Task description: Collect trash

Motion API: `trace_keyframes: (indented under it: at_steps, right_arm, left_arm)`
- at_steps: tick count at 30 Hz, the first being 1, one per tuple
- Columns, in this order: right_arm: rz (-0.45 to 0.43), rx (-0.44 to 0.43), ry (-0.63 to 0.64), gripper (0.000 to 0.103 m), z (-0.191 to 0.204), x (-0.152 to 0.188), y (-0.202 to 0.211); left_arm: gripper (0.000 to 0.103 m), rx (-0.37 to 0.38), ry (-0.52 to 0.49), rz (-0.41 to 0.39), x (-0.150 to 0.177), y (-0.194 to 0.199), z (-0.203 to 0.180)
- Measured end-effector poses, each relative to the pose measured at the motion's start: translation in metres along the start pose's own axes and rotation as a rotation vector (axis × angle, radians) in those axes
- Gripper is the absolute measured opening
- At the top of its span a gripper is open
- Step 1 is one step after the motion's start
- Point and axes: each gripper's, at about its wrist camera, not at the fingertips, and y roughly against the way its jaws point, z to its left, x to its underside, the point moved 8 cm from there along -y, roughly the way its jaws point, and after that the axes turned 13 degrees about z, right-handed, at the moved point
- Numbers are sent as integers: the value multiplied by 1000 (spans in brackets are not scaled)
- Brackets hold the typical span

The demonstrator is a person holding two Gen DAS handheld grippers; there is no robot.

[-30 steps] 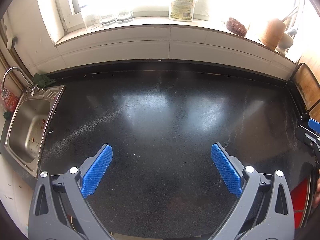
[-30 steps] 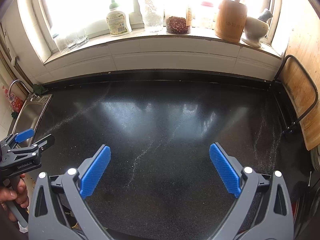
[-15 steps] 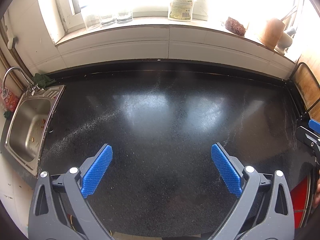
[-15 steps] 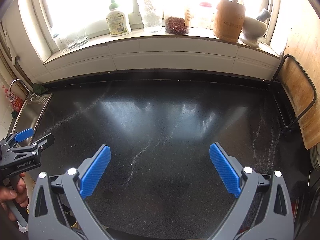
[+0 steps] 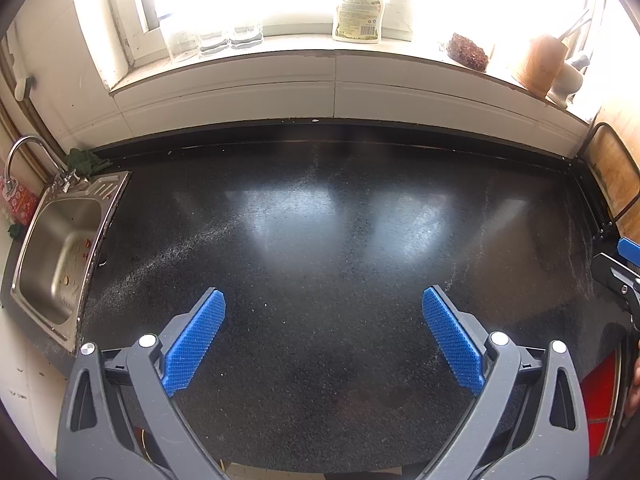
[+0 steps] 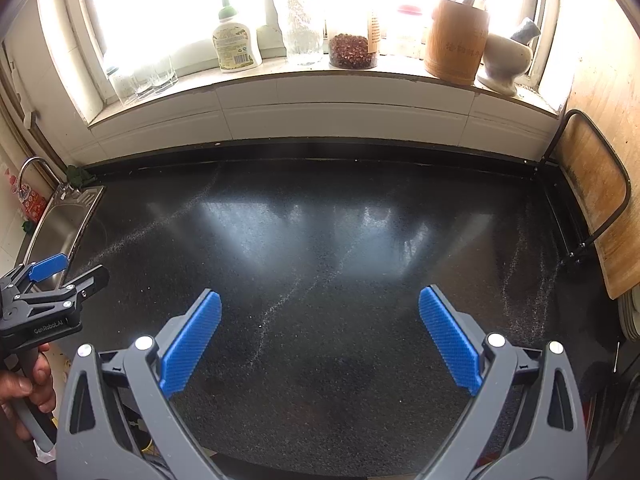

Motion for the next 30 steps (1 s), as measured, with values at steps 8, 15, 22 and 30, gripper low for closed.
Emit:
trace_keyframes:
  at_steps: [8, 15, 22, 30]
  right_arm:
    - [-4, 2, 4, 96, -2, -2, 2]
    - [-6, 5, 6, 96, -2, -1, 4]
    - [-9, 9, 7, 96, -1, -1, 6]
    - [-8, 7, -5, 96, -1, 1, 5]
  left_arm:
    - [96, -9, -13, -2, 0, 2, -1]
    - [96, -10, -9, 1, 0, 3, 1]
    - [96, 1, -6, 0, -3, 4, 3]
    - [96, 2, 3, -3, -4, 3, 7]
